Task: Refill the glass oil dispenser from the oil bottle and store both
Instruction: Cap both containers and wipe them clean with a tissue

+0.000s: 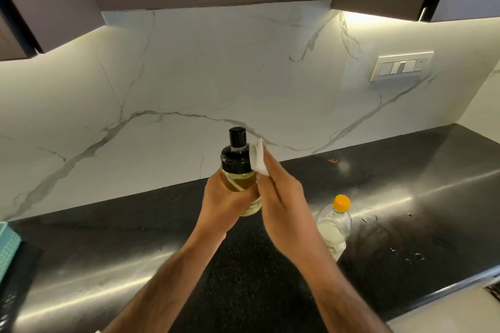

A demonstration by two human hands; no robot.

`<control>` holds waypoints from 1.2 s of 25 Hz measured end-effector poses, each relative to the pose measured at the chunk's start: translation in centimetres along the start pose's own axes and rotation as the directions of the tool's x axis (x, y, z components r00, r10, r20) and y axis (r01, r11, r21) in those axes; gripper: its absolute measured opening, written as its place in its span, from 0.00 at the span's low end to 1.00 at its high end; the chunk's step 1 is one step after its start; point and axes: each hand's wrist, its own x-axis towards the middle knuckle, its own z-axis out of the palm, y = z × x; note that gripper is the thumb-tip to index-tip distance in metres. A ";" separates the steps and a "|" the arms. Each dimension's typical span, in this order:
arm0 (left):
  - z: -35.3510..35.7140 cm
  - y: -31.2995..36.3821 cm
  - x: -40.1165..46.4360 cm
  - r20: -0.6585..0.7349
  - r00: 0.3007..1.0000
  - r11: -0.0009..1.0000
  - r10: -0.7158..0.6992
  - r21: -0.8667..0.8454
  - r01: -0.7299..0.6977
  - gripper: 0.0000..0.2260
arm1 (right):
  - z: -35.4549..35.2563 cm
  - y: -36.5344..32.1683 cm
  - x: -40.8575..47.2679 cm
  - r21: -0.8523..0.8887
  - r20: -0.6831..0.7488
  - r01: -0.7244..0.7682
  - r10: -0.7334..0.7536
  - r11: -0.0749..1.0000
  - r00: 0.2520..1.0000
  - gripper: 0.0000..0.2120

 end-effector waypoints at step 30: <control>-5.4 -2.1 3.1 0.378 0.923 0.996 -0.073 -0.011 0.084 0.14 | -4.4 2.9 7.6 0.250 -0.009 -0.055 0.059 0.967 0.998 0.09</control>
